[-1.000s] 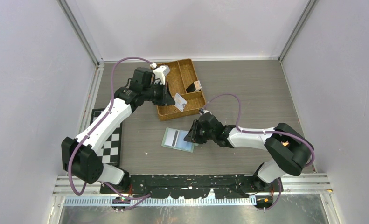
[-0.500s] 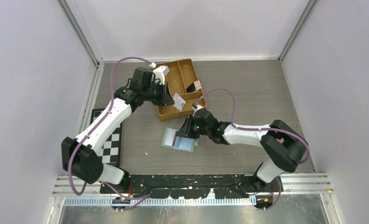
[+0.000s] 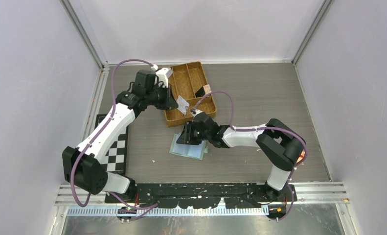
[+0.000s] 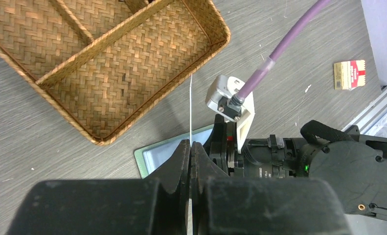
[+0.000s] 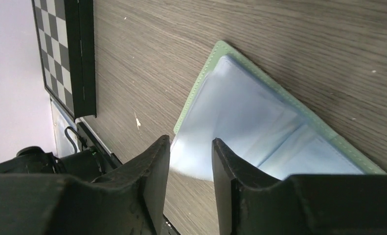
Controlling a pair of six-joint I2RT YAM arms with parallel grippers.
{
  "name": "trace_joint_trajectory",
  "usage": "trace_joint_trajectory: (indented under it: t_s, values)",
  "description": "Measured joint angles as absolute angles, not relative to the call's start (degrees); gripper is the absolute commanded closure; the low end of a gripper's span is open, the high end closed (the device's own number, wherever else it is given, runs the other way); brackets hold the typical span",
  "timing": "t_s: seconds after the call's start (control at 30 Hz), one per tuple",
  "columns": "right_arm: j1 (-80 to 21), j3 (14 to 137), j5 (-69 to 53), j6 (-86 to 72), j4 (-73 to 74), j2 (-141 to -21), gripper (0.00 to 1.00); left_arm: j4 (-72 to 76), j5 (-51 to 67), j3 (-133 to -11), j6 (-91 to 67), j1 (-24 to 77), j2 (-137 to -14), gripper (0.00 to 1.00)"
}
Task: Put the credit cards into the card holder
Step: Insert the credit card into the card holder.
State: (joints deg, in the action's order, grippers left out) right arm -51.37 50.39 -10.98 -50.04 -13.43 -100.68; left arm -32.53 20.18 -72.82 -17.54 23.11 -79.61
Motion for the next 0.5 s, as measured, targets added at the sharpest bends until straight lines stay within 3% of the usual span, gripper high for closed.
trace_joint_trajectory:
  t_s: [0.1,0.17,0.33,0.5]
  values:
    - [-51.70,50.59,-10.81,-48.80,-12.56,-99.90,0.33,-32.77,19.94,-72.82,-17.52,22.55,-79.24,1.00]
    - [-51.70,50.50,-10.07,-47.59,-10.39,-98.21,0.28,-32.93,19.97,-72.82,-17.47,22.09,-79.15,1.00]
    - [-48.95,47.07,-8.73,-43.24,-4.49,-87.44,0.24,-32.93,22.13,-72.82,-16.69,21.58,-79.15,1.00]
    - [-36.93,43.62,-14.37,-36.97,2.33,-75.46,0.23,-33.15,27.94,-72.95,-14.61,21.56,-79.64,1.00]
